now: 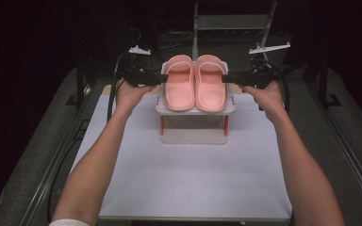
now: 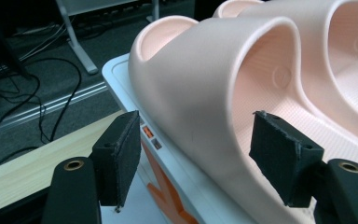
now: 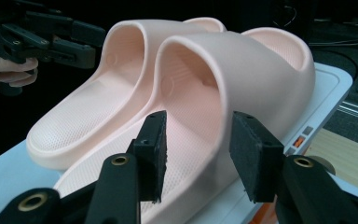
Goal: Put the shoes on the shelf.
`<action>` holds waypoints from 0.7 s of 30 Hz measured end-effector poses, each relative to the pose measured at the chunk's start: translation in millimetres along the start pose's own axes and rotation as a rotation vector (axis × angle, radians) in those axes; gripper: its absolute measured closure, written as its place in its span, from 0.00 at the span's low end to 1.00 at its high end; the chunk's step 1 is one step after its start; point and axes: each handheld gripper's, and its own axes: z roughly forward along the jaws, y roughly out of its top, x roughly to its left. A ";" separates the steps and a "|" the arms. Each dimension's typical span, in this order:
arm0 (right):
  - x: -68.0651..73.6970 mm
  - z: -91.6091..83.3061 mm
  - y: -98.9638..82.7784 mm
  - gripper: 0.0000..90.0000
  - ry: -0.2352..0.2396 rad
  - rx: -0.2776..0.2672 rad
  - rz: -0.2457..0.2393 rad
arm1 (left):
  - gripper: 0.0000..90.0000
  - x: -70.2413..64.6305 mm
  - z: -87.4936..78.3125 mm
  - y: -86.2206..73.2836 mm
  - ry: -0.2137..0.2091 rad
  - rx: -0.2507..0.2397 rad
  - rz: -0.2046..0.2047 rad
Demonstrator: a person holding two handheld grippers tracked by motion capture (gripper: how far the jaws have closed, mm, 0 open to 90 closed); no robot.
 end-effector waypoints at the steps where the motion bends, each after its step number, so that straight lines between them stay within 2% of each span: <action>1: -0.3 -0.5 -1.3 0.62 0.002 0.000 0.001 | 0.36 0.4 -0.8 -0.8 -0.002 -0.001 -0.002; 21: -0.1 -18.5 -18.4 0.61 0.043 -0.013 0.012 | 0.32 -4.9 -19.0 -14.7 -0.003 -0.030 0.020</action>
